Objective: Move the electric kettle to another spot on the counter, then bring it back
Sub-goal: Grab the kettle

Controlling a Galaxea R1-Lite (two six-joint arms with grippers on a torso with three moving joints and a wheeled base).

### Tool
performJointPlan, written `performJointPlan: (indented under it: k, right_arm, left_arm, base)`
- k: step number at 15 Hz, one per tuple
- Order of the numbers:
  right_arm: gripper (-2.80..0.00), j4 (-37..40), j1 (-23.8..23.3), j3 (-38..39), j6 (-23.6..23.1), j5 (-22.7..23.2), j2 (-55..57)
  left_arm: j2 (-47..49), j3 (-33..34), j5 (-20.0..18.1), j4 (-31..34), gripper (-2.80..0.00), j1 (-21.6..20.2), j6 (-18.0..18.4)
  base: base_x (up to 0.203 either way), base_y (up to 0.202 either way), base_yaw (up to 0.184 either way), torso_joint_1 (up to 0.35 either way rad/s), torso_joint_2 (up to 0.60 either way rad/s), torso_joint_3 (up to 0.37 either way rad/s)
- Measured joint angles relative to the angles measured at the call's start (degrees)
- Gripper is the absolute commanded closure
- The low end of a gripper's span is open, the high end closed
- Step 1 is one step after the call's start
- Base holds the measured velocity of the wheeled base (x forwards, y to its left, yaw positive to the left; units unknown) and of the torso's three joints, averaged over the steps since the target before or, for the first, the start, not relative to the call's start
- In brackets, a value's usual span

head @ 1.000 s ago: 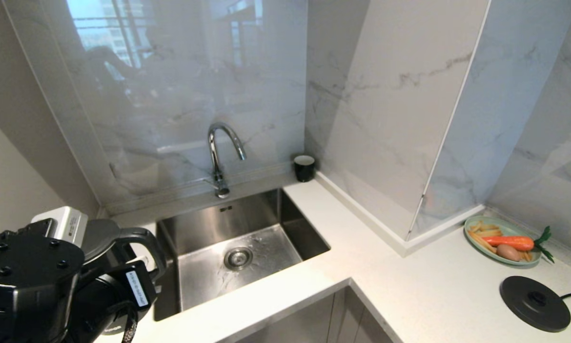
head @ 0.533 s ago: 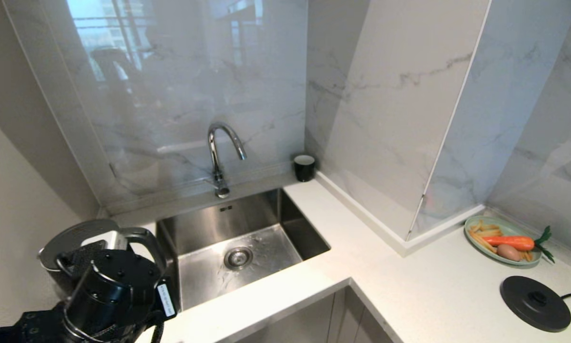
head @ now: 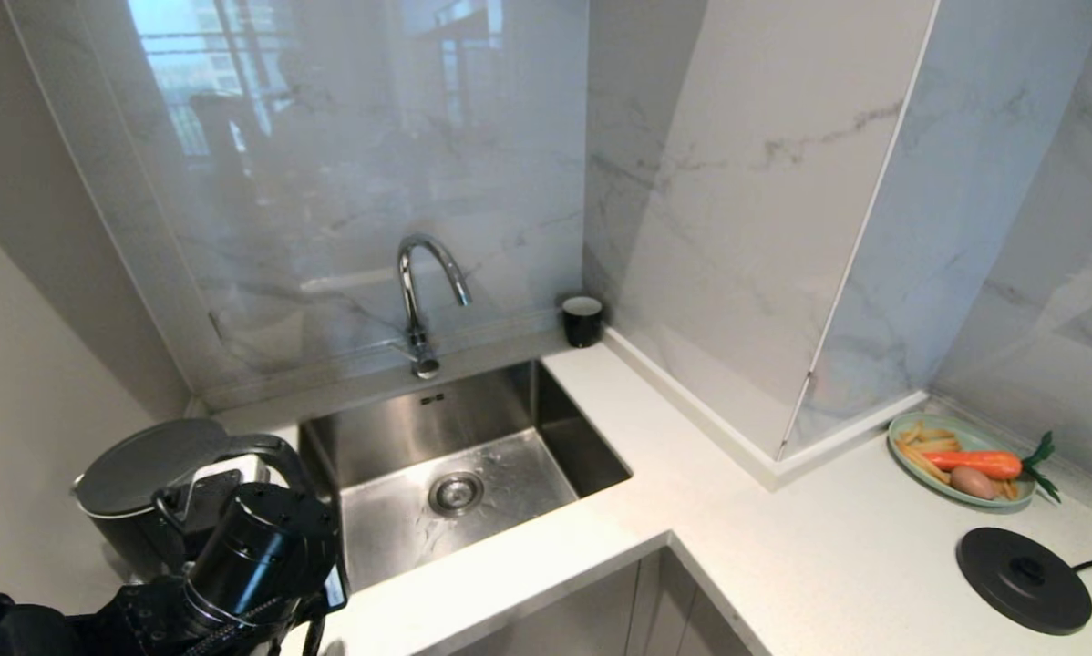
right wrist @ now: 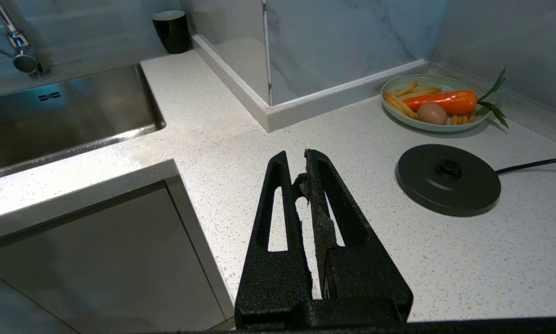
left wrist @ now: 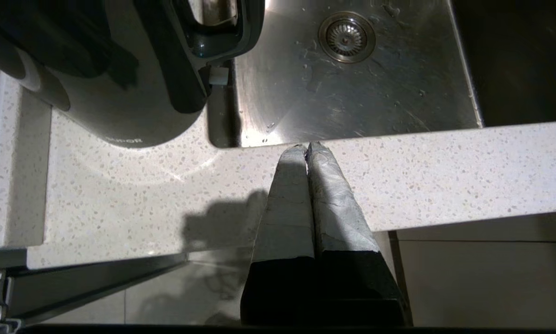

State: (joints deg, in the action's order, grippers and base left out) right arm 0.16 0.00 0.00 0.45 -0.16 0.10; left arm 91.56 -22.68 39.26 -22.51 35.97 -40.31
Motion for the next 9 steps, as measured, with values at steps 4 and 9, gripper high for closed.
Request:
performJointPlan:
  k: [4,9]
  right_arm:
    - [0.00,0.0,0.0,0.0,0.0,0.0,0.0]
    - [0.00,0.0,0.0,0.0,0.0,0.0,0.0]
  left_arm:
    - [3.2,2.8,0.0,-11.4,-2.80,-3.9,6.9]
    - [4.7,3.4,-0.2,-14.0,-2.80,-6.6,9.4]
  base:
    - [0.000,0.000,0.000,0.000,0.00,0.000]
    - [0.000,0.000,0.000,0.000,0.00,0.000]
